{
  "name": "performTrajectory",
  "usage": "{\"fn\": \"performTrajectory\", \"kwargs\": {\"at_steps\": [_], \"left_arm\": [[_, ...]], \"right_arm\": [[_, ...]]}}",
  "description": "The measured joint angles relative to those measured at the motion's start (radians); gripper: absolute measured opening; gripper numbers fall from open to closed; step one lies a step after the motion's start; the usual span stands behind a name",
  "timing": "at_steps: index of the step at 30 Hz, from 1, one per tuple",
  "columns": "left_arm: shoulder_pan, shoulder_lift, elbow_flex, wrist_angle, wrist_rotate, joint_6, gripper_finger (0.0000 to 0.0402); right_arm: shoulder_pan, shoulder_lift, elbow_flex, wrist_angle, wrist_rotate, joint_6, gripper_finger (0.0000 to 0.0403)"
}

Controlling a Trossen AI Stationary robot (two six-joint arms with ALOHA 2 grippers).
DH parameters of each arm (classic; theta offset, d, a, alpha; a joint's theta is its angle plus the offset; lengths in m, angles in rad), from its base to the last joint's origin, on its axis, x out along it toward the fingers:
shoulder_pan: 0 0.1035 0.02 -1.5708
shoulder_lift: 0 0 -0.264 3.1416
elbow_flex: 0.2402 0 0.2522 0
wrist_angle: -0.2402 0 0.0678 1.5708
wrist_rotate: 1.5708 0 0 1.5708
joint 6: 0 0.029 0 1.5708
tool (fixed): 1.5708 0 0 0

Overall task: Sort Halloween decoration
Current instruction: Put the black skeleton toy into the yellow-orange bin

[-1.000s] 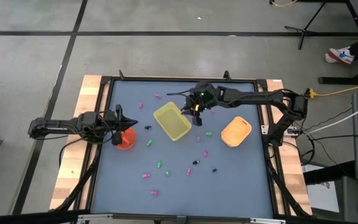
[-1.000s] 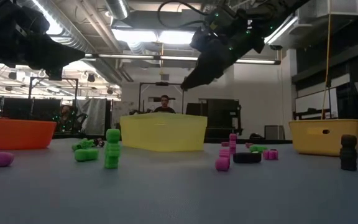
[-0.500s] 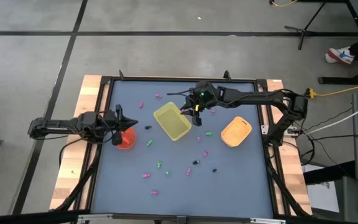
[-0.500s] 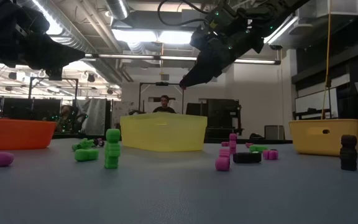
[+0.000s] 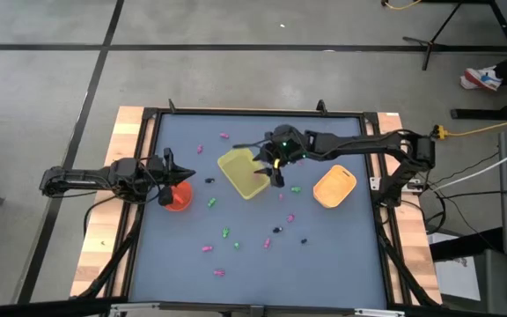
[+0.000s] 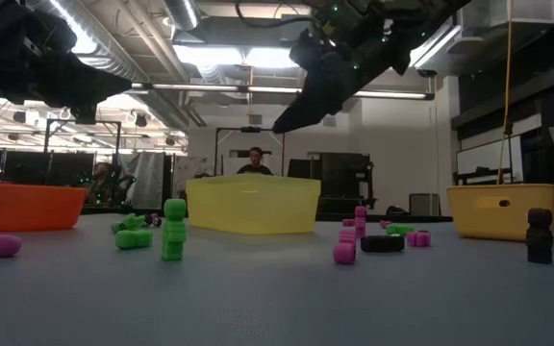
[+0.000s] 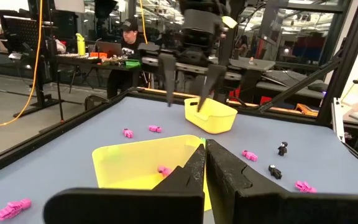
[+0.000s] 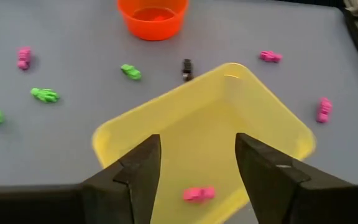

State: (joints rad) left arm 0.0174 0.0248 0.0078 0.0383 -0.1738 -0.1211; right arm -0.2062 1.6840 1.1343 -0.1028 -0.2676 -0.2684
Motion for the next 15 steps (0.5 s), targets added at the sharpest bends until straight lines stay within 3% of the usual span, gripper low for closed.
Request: {"fn": "performTrajectory", "kwargs": {"at_steps": [15], "left_arm": [[0.0, 0.0, 0.0, 0.0, 0.0, 0.0, 0.0]], "right_arm": [[0.253, -0.004, -0.001, -0.018, 0.015, 0.0, 0.0205]]}}
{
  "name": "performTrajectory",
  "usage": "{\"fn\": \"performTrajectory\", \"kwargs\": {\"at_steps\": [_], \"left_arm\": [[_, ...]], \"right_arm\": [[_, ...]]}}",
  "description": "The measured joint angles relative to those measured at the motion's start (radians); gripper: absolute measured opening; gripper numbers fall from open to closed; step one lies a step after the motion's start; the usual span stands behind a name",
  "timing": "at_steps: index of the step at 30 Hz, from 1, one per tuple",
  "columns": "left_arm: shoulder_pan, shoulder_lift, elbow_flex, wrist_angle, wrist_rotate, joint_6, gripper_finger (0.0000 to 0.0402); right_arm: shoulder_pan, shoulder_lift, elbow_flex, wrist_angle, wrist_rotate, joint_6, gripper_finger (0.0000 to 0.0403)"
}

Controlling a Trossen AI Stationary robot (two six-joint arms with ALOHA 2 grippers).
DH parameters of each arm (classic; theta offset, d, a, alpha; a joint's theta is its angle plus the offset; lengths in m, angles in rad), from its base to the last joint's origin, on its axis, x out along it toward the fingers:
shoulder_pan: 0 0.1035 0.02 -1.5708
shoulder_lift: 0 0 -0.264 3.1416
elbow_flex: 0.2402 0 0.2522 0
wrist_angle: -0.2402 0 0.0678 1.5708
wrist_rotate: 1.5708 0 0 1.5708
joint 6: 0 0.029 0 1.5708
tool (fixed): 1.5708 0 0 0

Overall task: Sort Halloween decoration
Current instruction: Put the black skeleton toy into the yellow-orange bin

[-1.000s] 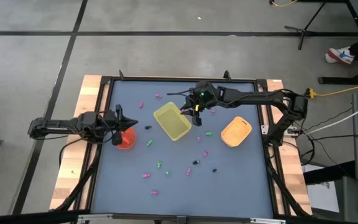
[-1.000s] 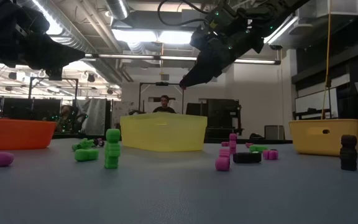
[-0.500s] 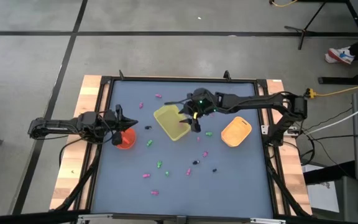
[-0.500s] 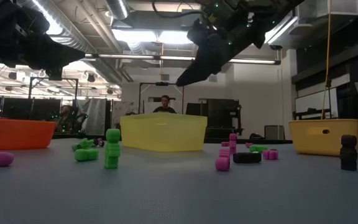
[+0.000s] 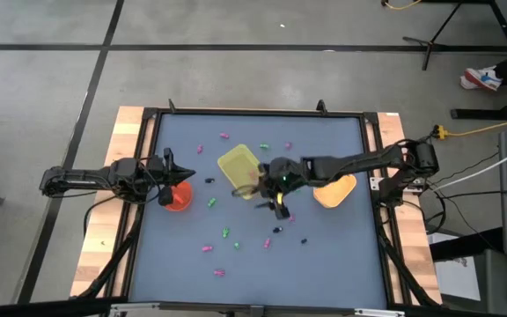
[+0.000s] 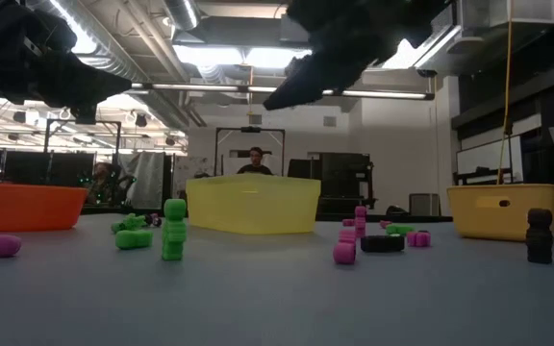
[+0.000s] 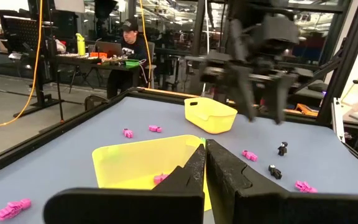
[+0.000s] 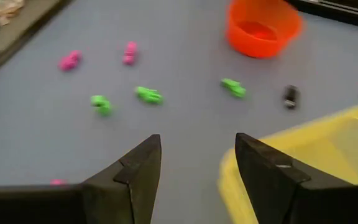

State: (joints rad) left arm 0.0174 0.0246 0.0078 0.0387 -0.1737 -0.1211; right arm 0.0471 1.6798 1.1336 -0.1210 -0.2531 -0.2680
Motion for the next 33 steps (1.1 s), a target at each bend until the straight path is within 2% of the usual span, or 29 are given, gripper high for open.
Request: {"fn": "performTrajectory", "kwargs": {"at_steps": [6, 12, 33], "left_arm": [[0.0, 0.0, 0.0, 0.0, 0.0, 0.0, 0.0], [0.0, 0.0, 0.0, 0.0, 0.0, 0.0, 0.0], [0.0, 0.0, 0.0, -0.001, 0.004, -0.003, 0.0]], "right_arm": [[0.094, 0.0, 0.0, -0.149, 0.002, 0.027, 0.0205], [0.176, 0.015, 0.0, -0.282, 0.072, 0.064, 0.0205], [0.195, 0.217, 0.0, -0.301, 0.091, 0.06, 0.0205]]}}
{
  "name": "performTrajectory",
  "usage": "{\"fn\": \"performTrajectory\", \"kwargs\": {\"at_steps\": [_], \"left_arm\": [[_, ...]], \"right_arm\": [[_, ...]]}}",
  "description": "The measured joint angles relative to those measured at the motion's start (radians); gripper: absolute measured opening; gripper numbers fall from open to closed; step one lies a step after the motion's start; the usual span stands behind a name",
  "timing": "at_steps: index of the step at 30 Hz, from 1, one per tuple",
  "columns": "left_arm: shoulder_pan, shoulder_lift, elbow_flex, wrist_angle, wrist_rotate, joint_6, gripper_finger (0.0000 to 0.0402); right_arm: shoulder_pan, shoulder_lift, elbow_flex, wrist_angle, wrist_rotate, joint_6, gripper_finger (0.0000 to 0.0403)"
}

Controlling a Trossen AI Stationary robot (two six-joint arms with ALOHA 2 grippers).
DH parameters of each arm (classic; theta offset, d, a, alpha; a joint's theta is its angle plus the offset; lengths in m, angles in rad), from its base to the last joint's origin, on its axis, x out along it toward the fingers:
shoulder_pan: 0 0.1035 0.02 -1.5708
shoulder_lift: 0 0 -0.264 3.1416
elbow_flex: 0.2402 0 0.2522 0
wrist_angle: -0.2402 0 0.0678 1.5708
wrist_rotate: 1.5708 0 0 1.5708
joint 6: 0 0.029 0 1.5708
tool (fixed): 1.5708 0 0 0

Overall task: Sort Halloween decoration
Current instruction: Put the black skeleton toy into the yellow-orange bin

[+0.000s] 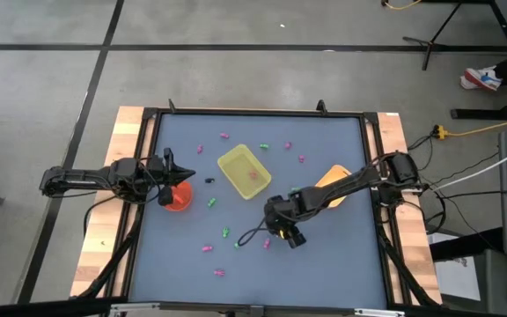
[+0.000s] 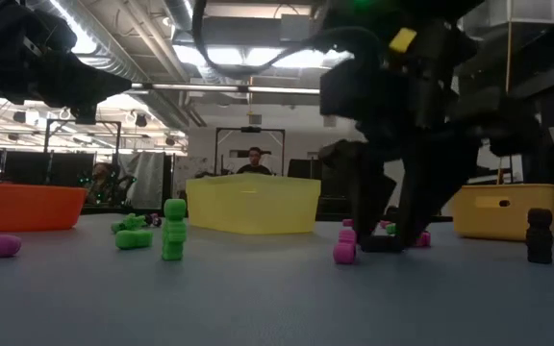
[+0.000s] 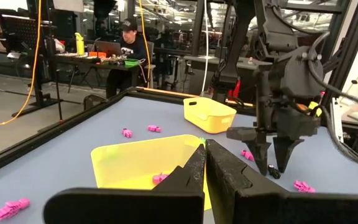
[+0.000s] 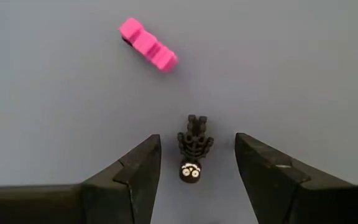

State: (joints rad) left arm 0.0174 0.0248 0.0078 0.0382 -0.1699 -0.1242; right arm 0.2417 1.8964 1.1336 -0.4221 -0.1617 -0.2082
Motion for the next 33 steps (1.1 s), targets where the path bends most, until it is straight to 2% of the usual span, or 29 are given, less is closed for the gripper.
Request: {"fn": "performTrajectory", "kwargs": {"at_steps": [6, 15, 20, 24, 33], "left_arm": [[0.0, 0.0, 0.0, 0.0, 0.0, 0.0, 0.0], [0.0, 0.0, 0.0, 0.0, 0.0, 0.0, 0.0], [0.0, 0.0, 0.0, 0.0, 0.0, 0.0, 0.0], [0.0, 0.0, 0.0, 0.0, 0.0, 0.0, 0.0], [0.0, 0.0, 0.0, 0.0, 0.0, 0.0, 0.0]], "right_arm": [[0.001, 0.004, 0.001, -0.001, 0.021, -0.006, 0.0186], [0.0, 0.005, 0.001, -0.002, 0.022, -0.006, 0.0083], [0.0, 0.005, 0.001, -0.003, 0.014, -0.006, 0.004], [0.0, -0.004, 0.001, -0.007, 0.013, -0.006, 0.0031], [0.0, -0.093, -0.002, -0.064, 0.013, -0.006, 0.0043]]}}
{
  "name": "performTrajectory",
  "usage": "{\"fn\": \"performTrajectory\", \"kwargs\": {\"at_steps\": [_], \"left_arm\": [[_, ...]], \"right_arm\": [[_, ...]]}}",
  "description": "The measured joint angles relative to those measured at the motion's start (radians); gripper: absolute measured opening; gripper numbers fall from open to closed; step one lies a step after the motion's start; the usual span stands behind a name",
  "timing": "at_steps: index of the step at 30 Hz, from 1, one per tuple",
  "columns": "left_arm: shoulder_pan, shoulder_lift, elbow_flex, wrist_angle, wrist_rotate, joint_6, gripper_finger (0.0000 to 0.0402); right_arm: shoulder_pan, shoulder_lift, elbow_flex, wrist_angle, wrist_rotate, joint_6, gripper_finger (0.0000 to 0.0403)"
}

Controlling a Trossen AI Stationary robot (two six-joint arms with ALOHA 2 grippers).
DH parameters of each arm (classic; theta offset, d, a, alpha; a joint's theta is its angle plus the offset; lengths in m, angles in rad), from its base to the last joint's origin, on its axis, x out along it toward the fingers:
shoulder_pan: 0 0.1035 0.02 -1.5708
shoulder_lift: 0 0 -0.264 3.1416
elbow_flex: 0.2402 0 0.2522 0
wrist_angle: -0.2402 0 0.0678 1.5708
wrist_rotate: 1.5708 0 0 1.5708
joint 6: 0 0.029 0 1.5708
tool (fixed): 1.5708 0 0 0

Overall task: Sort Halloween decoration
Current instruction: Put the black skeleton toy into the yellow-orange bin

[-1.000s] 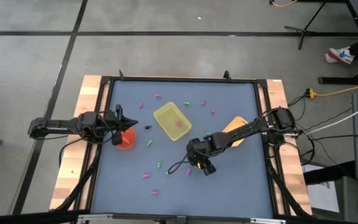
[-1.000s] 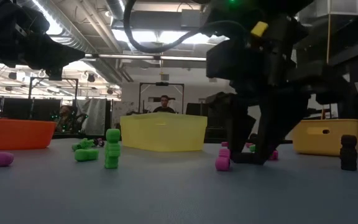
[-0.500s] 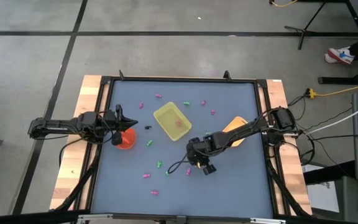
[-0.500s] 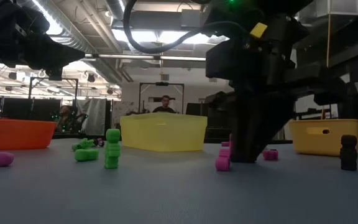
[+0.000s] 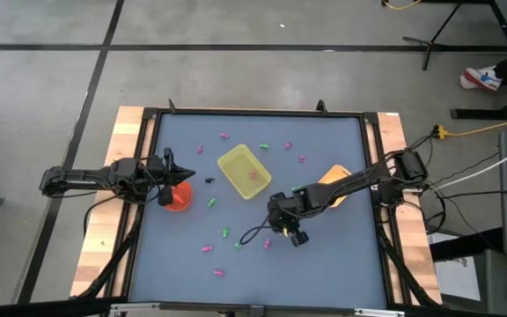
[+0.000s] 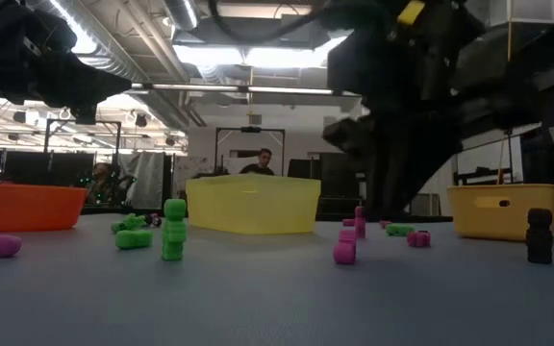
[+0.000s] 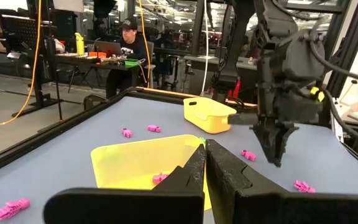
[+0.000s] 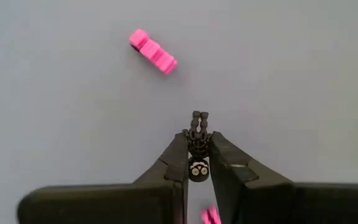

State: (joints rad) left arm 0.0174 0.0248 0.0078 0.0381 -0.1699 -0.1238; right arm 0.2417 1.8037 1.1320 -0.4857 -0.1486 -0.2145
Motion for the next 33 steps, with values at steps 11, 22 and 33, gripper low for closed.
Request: {"fn": "performTrajectory", "kwargs": {"at_steps": [11, 22, 33], "left_arm": [[0.0, 0.0, 0.0, 0.0, -0.001, 0.0, 0.0], [0.0, 0.0, 0.0, 0.0, -0.003, -0.002, 0.0], [0.0, 0.0, 0.0, 0.0, -0.004, -0.006, 0.0]], "right_arm": [[0.0, -0.237, 0.002, -0.392, 0.143, 0.0, 0.0042], [0.0, -0.317, 0.002, -0.855, 0.426, 0.185, 0.0044], [0.0, -0.313, 0.002, -0.901, 0.466, 0.187, 0.0074]]}}
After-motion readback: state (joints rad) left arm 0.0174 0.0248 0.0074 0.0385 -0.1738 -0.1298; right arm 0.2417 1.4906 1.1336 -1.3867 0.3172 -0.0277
